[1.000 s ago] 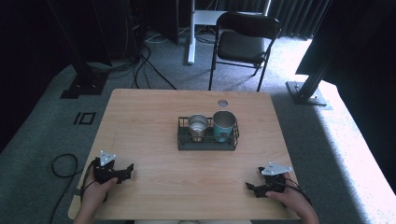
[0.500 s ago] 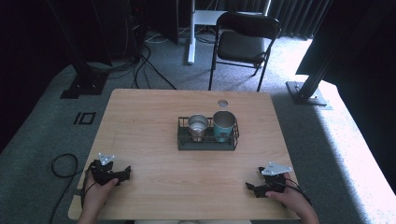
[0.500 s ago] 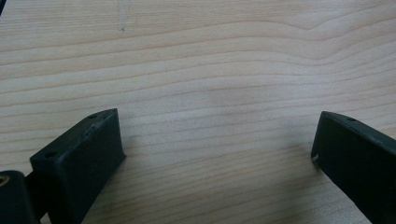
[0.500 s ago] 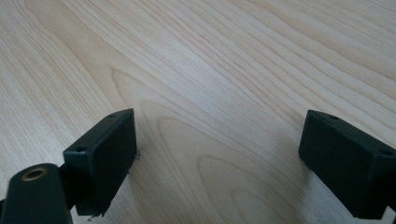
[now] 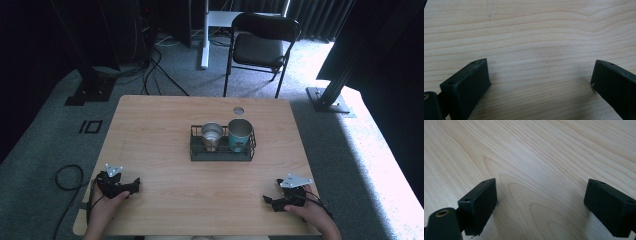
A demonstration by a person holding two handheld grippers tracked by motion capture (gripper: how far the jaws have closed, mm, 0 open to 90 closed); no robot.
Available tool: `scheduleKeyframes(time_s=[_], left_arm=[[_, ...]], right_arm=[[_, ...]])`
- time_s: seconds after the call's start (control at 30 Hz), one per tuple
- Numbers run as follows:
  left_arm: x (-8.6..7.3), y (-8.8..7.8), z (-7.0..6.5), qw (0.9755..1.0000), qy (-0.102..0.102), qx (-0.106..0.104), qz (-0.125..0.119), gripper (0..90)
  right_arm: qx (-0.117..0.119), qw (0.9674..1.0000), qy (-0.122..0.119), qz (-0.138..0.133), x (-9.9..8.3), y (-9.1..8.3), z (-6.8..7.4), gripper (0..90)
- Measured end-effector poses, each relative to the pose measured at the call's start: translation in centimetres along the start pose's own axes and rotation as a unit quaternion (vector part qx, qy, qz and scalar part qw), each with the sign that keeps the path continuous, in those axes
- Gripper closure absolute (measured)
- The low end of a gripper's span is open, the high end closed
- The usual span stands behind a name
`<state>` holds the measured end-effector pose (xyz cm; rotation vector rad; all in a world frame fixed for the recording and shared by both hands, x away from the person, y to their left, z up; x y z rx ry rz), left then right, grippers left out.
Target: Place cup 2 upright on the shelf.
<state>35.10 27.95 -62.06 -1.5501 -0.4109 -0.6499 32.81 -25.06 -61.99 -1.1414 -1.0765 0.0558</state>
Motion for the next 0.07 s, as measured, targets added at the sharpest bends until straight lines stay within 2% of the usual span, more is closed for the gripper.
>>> scheduleKeyframes(time_s=[0.07], left_arm=[[0.0, 0.0, 0.0, 1.0, 0.0, 0.0, 0.0, 2.5]], right_arm=[[0.0, 1.0, 0.0, 0.0, 0.01, 0.0, 0.0, 10.8]])
Point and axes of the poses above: each handheld gripper's, and its own axes: y roughly forward along the jaws, x roughly out of its top, z roughly to its left, the point moved 9 cm from there along y, roughly forward along the jaws, and after that the axes turned 5 degrees about z, right-handed, at the moved point
